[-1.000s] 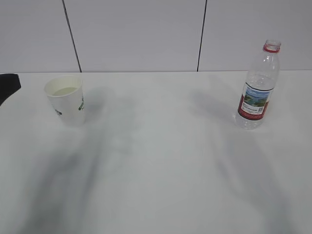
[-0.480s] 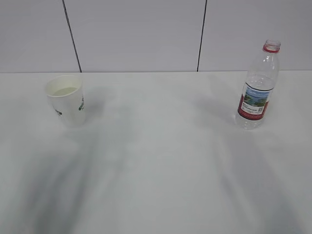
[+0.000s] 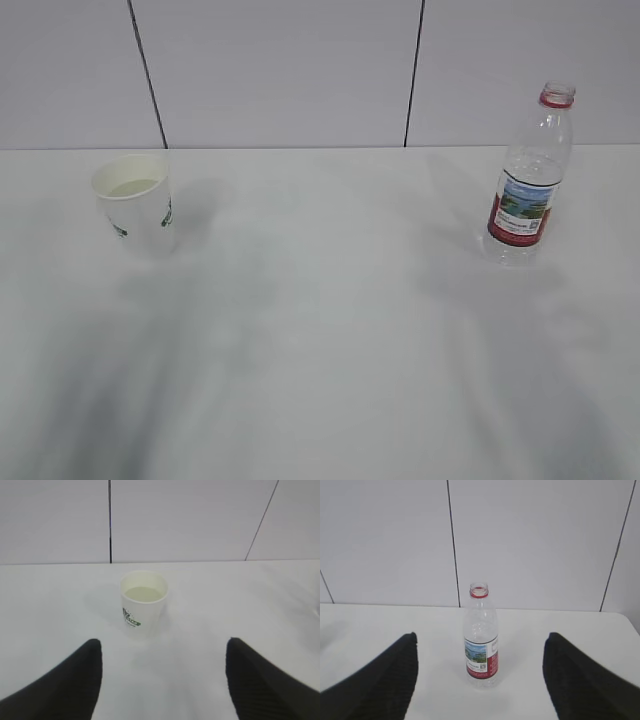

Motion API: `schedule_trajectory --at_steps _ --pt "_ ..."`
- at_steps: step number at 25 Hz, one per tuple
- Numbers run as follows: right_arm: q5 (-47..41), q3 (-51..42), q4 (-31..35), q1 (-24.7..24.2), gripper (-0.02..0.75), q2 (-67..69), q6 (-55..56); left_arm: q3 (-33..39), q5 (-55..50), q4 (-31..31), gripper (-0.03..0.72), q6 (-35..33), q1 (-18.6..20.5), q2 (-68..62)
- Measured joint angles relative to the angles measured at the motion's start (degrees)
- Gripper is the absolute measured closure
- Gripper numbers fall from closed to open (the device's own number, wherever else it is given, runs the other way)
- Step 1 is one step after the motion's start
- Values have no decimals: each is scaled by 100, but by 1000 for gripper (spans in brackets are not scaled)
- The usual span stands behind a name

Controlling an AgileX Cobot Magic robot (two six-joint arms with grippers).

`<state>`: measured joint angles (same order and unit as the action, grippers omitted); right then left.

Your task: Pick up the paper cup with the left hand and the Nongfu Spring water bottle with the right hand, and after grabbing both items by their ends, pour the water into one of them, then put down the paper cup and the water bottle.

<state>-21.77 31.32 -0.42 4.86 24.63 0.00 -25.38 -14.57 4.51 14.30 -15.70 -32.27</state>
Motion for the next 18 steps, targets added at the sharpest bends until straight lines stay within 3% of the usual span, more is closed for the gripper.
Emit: schedule_trajectory --at_steps 12,18 --pt "-1387 0 0 0 152 -1356 0 9 -1399 -71 119 0 0 1360" --pt "-2201 62 0 0 152 -1669 0 -18 -1861 -604 119 0 0 1986"
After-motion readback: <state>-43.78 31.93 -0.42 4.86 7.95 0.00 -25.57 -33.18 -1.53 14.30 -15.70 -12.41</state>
